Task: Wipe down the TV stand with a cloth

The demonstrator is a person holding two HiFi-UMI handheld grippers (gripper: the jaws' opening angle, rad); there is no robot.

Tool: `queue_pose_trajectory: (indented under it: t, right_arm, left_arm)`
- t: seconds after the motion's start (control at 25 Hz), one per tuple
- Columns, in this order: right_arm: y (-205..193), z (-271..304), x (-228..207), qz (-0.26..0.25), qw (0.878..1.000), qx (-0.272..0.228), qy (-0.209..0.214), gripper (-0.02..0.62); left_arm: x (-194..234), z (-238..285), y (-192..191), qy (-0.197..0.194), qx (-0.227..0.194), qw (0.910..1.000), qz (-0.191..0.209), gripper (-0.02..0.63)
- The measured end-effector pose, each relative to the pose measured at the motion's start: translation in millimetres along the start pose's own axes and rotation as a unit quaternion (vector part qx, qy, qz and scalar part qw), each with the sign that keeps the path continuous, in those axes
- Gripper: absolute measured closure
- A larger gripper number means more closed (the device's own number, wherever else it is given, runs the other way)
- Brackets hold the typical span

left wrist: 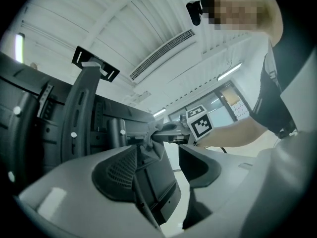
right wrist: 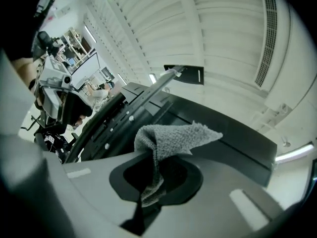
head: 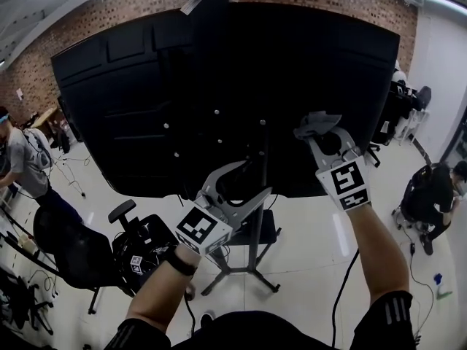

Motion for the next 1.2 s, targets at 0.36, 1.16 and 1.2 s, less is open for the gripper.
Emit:
queue_pose_trajectory:
  t: [0.36, 1.16, 1.2]
  right_arm:
    - [99, 38, 98, -0.006, 0.998, -0.055, 0.044, 0.572]
    - [195, 198, 329, -0.437, 0.897, 0.063, 0.014, 0.572]
    - [195, 202, 332, -0.458, 0.886, 0.071, 0.012, 0.572]
  left_arm:
    - [48, -104, 23, 0.039, 0.001, 0.9989, 0.025, 0.319]
    - [151, -280, 7, 0.087, 0.011, 0.9962, -0.001, 0.321]
    - [154, -285, 4, 0.087, 0.01, 0.9962, -0.002, 0.321]
Point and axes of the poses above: the fingertips, and each gripper's own axes: z forward along the fingers, x to its left, y out of its top, the point moved 9 cm from there along -z, backward along the fingers, and after that the axes turned 5 degrees about -y, right-handed, at the moved point
